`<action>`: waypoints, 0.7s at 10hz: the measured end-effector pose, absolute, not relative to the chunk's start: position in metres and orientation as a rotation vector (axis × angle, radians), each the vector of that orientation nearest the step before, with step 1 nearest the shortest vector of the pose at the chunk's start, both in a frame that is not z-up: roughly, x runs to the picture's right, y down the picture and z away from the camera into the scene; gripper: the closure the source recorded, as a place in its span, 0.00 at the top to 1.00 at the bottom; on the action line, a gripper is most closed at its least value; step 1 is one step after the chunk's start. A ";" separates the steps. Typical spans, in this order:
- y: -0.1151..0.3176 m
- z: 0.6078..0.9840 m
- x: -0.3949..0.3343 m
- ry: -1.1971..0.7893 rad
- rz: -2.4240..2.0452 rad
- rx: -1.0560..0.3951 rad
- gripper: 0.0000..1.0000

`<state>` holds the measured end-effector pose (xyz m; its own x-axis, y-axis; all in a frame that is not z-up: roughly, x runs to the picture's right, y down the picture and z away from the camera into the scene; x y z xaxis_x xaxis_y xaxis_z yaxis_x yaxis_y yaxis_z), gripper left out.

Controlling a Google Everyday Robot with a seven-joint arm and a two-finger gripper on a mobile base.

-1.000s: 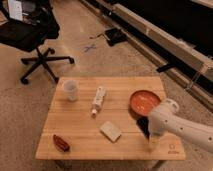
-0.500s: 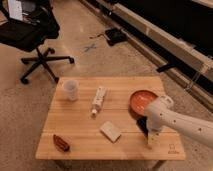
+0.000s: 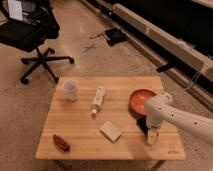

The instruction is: Place the eraser on the white sponge

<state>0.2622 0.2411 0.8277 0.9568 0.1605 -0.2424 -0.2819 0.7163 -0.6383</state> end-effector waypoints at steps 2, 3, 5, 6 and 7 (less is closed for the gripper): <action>0.242 0.827 0.262 0.161 0.257 -0.743 0.40; 0.238 0.826 0.261 0.161 0.255 -0.741 0.29; 0.235 0.822 0.262 0.162 0.256 -0.741 0.08; 0.235 0.820 0.262 0.162 0.254 -0.745 0.01; 0.236 0.819 0.261 0.163 0.253 -0.747 0.00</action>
<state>0.2613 0.2357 0.8189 0.9573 0.1686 -0.2350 -0.2837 0.7058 -0.6491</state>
